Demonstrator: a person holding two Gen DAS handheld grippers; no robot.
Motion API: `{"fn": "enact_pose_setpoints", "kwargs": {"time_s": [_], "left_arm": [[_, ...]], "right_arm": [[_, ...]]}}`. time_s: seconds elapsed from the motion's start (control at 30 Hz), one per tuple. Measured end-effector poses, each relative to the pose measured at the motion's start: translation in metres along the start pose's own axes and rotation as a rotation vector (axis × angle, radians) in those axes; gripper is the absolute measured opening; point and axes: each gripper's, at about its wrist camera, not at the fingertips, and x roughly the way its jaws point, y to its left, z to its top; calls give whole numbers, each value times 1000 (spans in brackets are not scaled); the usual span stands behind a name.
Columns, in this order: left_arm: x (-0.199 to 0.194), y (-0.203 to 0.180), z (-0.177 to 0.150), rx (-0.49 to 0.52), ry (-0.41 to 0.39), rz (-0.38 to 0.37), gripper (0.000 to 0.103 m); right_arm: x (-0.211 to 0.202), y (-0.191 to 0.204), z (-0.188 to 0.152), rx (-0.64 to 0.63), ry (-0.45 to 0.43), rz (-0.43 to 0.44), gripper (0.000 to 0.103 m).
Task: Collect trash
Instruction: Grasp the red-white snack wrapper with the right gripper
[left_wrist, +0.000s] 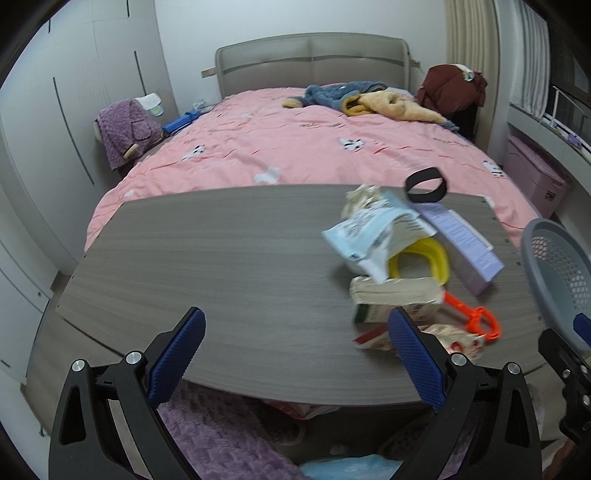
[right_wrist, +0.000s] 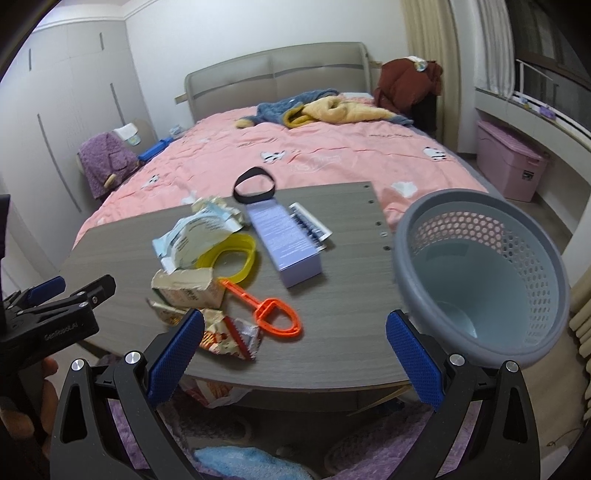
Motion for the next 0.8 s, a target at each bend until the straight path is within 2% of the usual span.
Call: {"fn": "enact_pose_setpoints", "kwargs": {"time_s": [0.23,0.33,0.47,0.8], "left_arm": [[17,32,-6,-53,28,33,95],[20,39,-6,-70,28,27,95],[23,42,-7,-70,32,25,95],[29,48,-9,-85,44,22,95]], "right_arm": [[29,33,-10,-88,73,104,96],[42,43,-12,-129,85,111,95],[60,49,-12,-166,124,128,85],[74,72,0,-293,134,164,83]]}}
